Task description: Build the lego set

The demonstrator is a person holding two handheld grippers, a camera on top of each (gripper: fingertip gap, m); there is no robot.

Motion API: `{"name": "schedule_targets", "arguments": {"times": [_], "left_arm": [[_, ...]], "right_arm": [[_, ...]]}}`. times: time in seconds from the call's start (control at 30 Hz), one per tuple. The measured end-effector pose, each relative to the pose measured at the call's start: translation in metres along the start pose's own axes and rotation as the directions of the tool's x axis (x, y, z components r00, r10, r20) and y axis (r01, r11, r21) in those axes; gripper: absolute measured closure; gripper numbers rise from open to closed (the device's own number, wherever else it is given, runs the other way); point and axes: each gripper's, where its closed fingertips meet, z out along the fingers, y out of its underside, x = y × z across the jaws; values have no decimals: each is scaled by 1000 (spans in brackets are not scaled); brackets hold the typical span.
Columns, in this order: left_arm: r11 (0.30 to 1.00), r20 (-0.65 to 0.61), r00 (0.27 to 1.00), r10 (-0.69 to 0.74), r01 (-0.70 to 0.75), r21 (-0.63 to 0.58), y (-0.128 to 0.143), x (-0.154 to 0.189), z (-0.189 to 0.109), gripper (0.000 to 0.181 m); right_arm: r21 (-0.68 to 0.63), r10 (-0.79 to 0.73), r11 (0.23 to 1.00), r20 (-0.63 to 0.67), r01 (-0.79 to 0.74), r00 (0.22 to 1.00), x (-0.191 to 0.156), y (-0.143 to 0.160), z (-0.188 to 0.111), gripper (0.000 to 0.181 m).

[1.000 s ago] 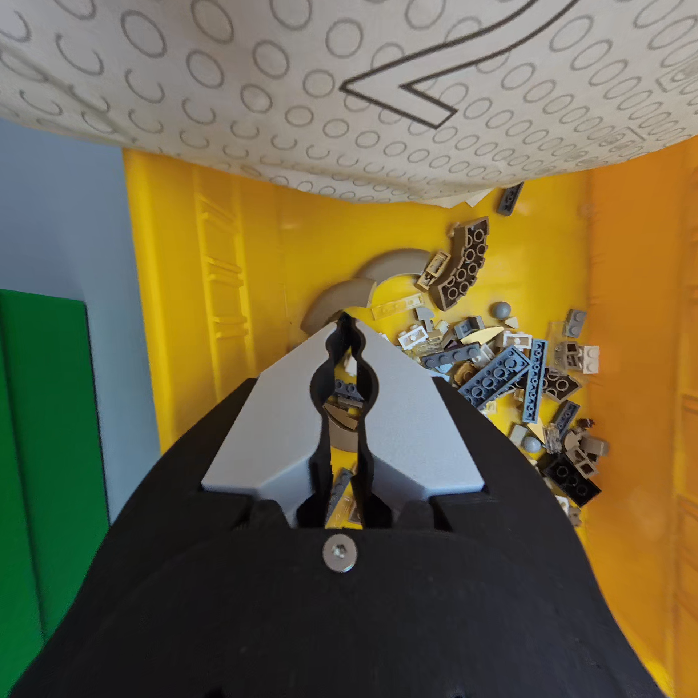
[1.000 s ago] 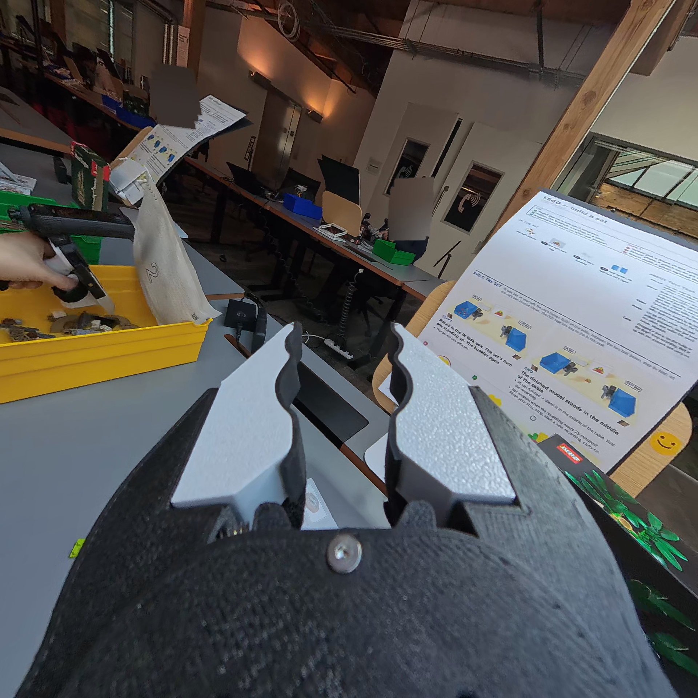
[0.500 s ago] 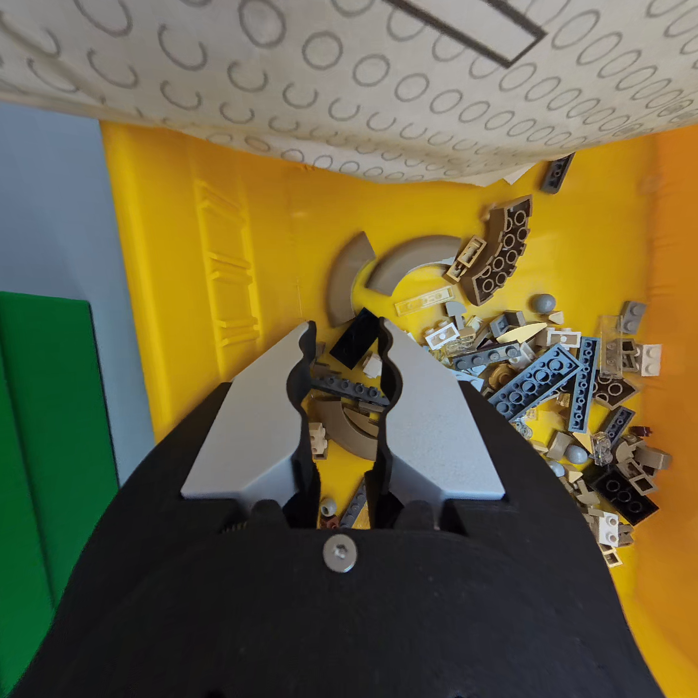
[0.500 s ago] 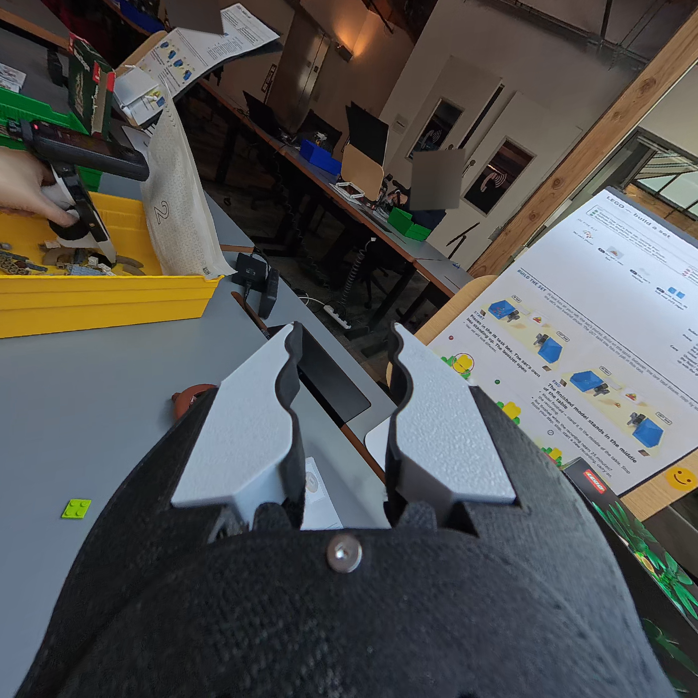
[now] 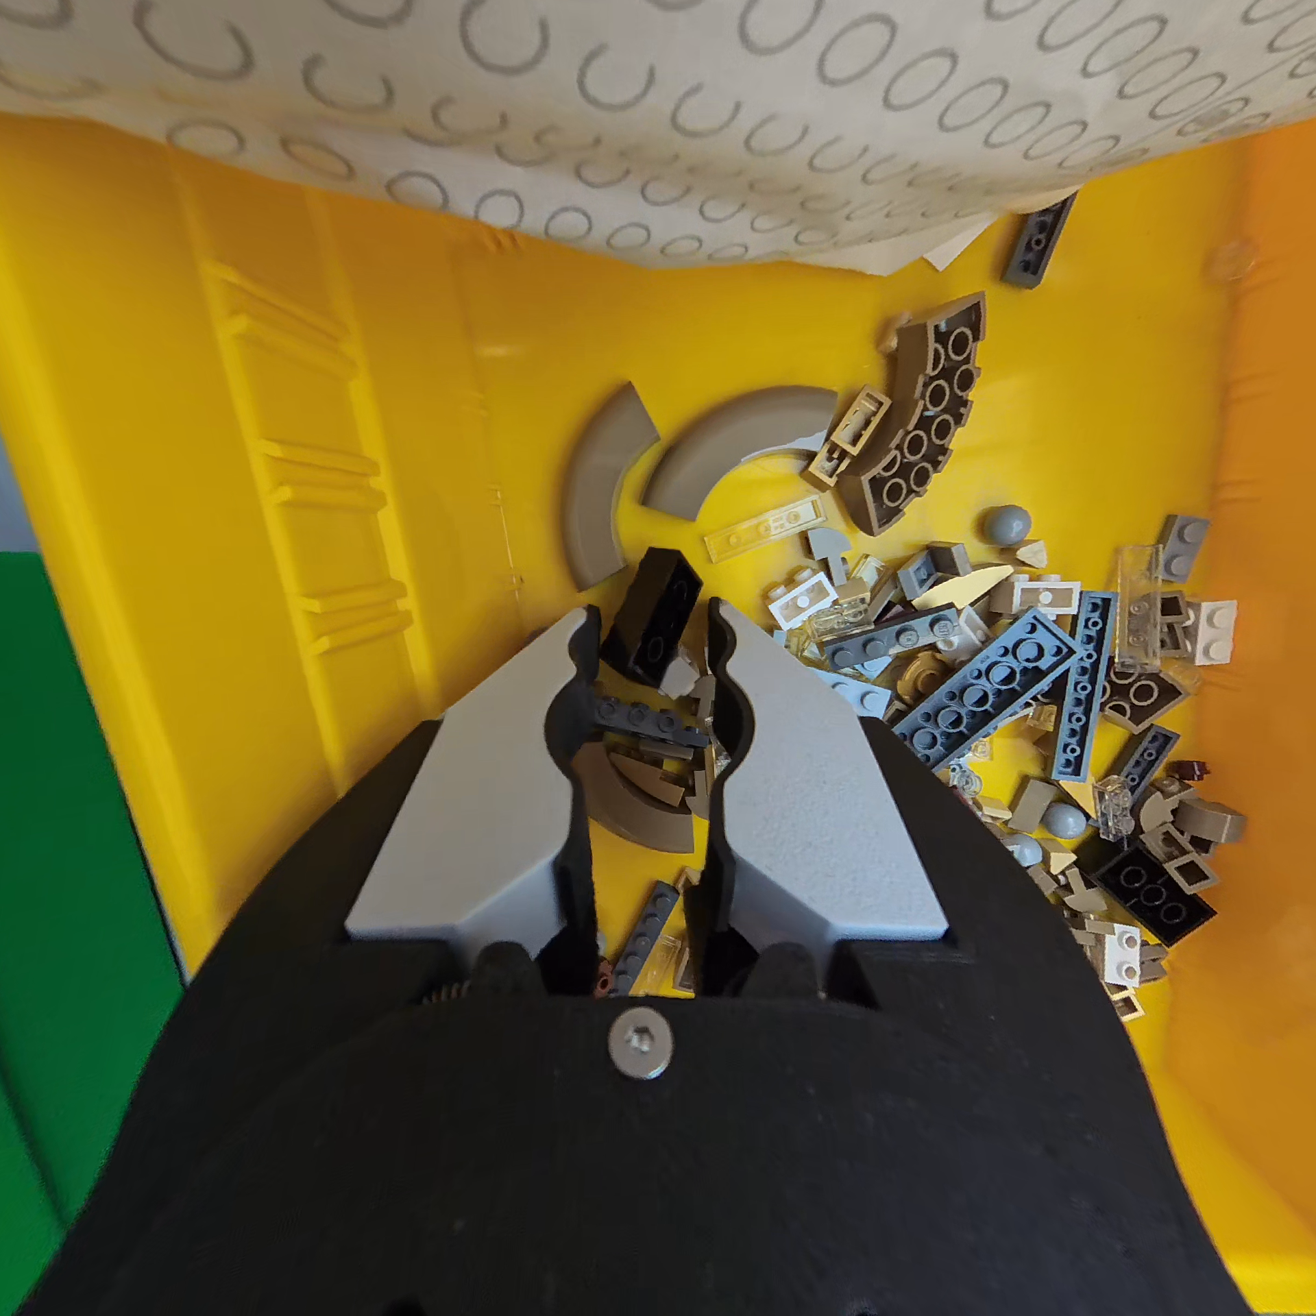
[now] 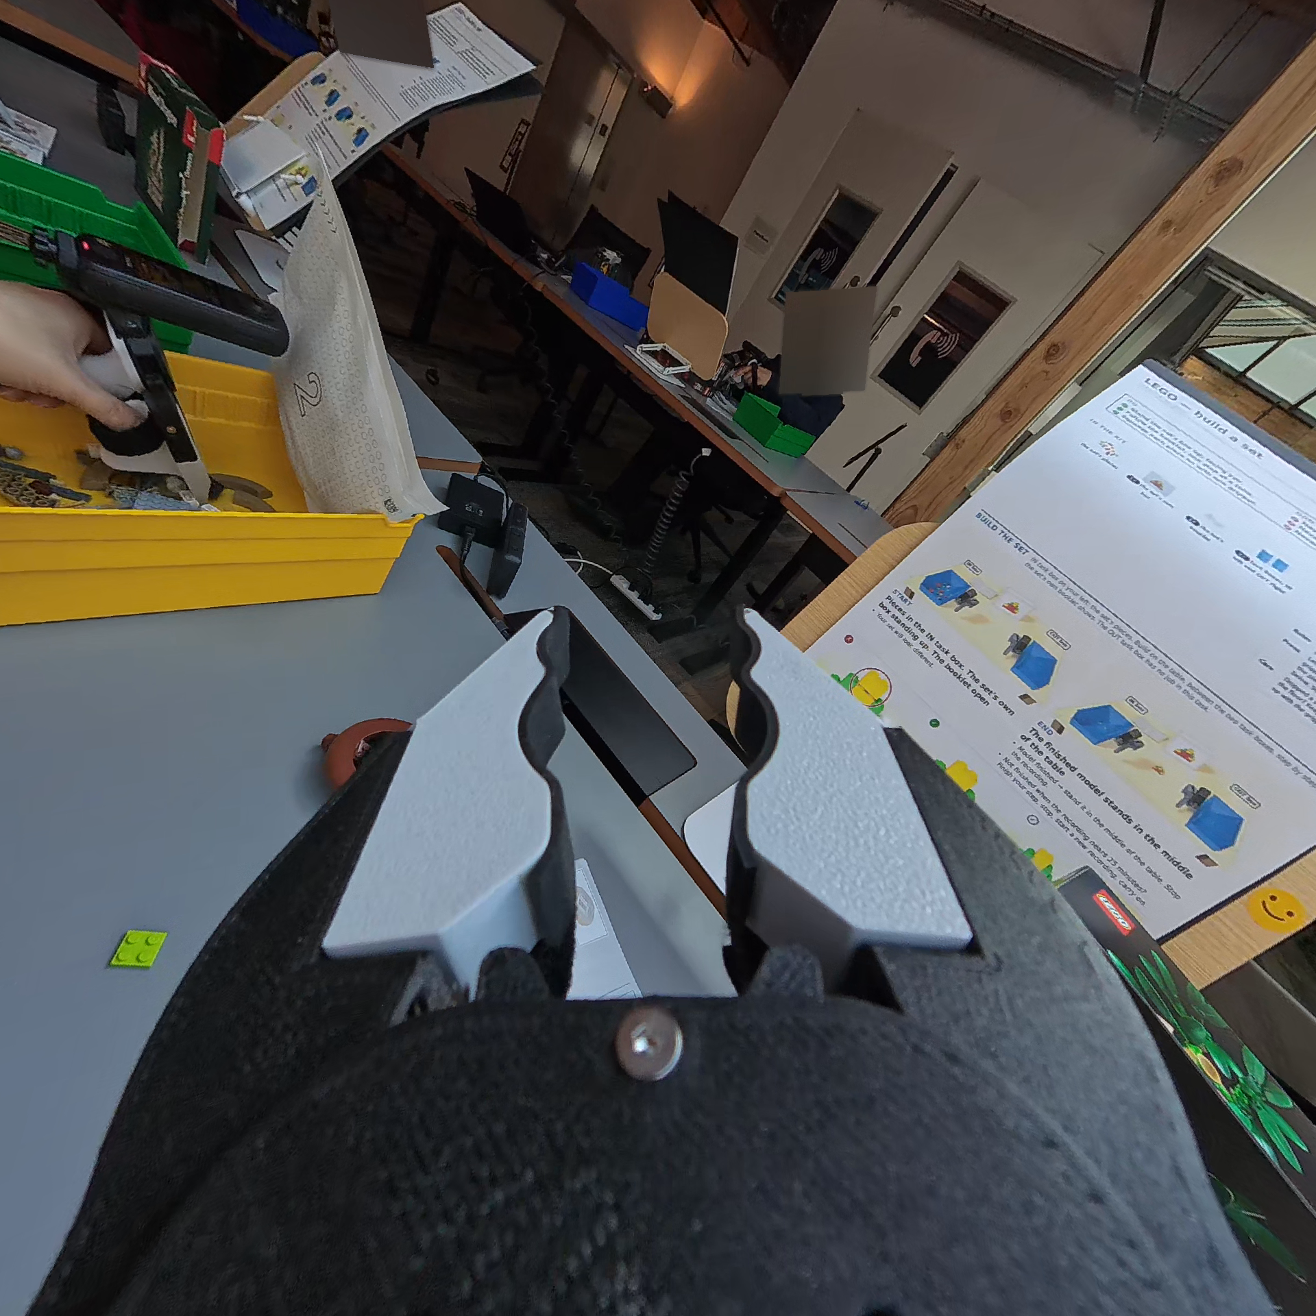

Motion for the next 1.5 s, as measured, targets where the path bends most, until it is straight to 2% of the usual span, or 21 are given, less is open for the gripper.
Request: {"name": "schedule_targets", "arguments": {"times": [0.07, 0.2, 0.33, 0.43, 0.53, 0.63, 0.73, 0.83, 1.03, 1.13, 1.27, 1.33, 1.4, 1.5], "left_arm": [[1000, -41, 999, -8, 8, -6, 1, 5, 0, 165], [1000, 4, 1000, -3, 3, 13, 0, -6, -8, 165], [991, -11, 1000, -23, 24, 130, -17, -3, -40, 166], [986, -8, 1000, -14, 15, 167, -18, 1, -65, 165], [980, -86, 996, 15, 3, 201, -16, 18, -89, 165], [968, -254, 964, 77, -11, 251, -16, 51, -115, 165], [947, -437, 884, 167, -21, 319, -18, 88, -144, 165], [917, -576, 771, 272, -26, 399, -20, 119, -172, 165], [875, -689, 596, 413, -50, 482, -18, 159, -207, 165], [862, -757, 445, 478, -71, 502, -13, 186, -222, 165], [865, -828, 250, 502, -136, 483, -6, 232, -234, 165], [867, -854, 177, 489, -204, 454, 1, 260, -233, 165], [856, -863, 146, 483, -287, 430, 9, 286, -226, 165], [843, -877, 158, 454, -394, 366, 21, 324, -208, 165]], "right_arm": [[2, 1, 1000, 2, -1, 1000, 0, 0, 0, 136], [-4, -7, 1000, 6, 7, 1000, -2, 1, 3, 136], [-6, -18, 1000, 3, 18, 1000, -3, 1, 7, 136], [21, -28, 999, -8, 28, 1000, -6, -3, 13, 137], [73, -51, 996, 10, 50, 999, -22, -13, 21, 138], [91, -90, 992, 43, 86, 995, -47, -17, 35, 139], [47, -136, 990, 107, 131, 985, -77, -9, 54, 139], [6, -169, 985, 153, 171, 974, -103, -3, 69, 138], [41, -194, 981, 258, 190, 946, -160, -4, 75, 136], [70, -224, 975, 281, 213, 933, -179, 0, 67, 137], [57, -264, 964, 288, 259, 921, -180, 14, 47, 136], [88, -300, 954, 280, 287, 912, -180, 14, 35, 136], [135, -335, 942, 270, 309, 903, -183, 15, 21, 136], [168, -416, 909, 279, 382, 866, -199, 34, -1, 136]]}}
